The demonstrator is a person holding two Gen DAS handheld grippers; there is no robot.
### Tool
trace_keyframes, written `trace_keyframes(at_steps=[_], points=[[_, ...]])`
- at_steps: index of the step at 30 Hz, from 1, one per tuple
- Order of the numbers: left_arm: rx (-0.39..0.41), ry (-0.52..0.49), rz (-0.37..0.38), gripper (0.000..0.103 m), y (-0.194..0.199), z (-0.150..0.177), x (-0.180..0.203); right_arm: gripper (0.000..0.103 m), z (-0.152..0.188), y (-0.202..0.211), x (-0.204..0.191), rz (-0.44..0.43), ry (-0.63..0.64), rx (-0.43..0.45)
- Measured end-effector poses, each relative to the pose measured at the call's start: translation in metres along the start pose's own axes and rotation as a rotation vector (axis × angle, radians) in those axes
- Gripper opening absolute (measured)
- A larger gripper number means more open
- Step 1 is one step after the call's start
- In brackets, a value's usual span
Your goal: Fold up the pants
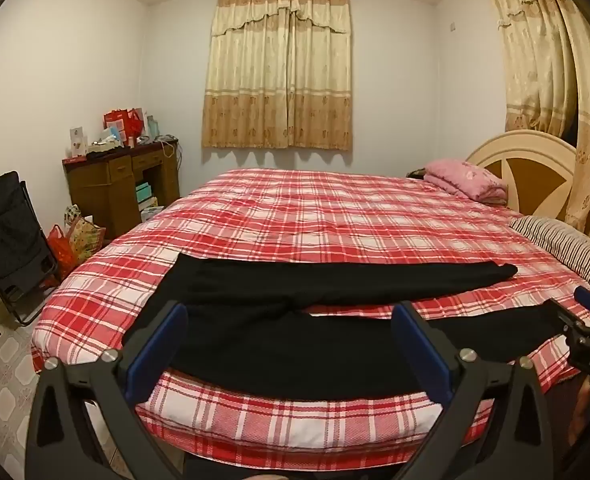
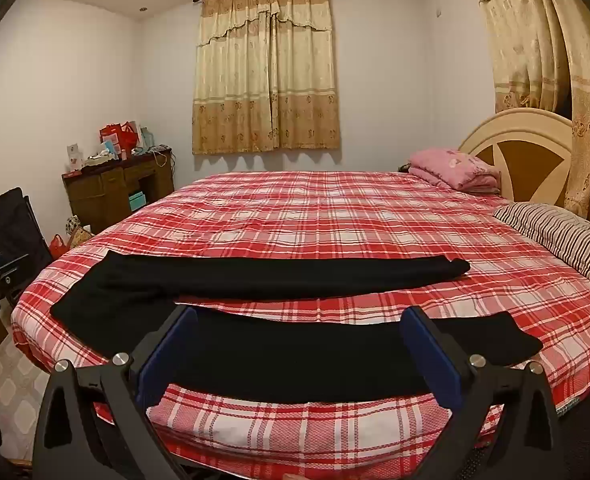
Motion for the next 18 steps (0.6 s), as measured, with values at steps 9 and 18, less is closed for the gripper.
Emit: trace_keyframes(at_steps=[9, 18], points=[[-0.005, 0.000, 0.001, 0.103, -0.0003, 0.0008, 0.0013, 0.102, 0.0004, -0.0002, 0.0000, 0.000, 0.001, -0.001], [-0.005, -0.003, 0.004, 0.103, -0.0035, 0.0007, 0.0003, 0.102, 0.0009, -0.0007, -0.0005, 0.001, 0.003, -0.002]])
Point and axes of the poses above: each gripper's, at about its wrist camera, not at the fingertips, and y roughly against the way its jaws point, x to its right, z to its underside, the point moved 8 cm from there along -y, roughly the way its jaws point, and after that the axes turned 6 degrees about x, right-handed, at the moved point
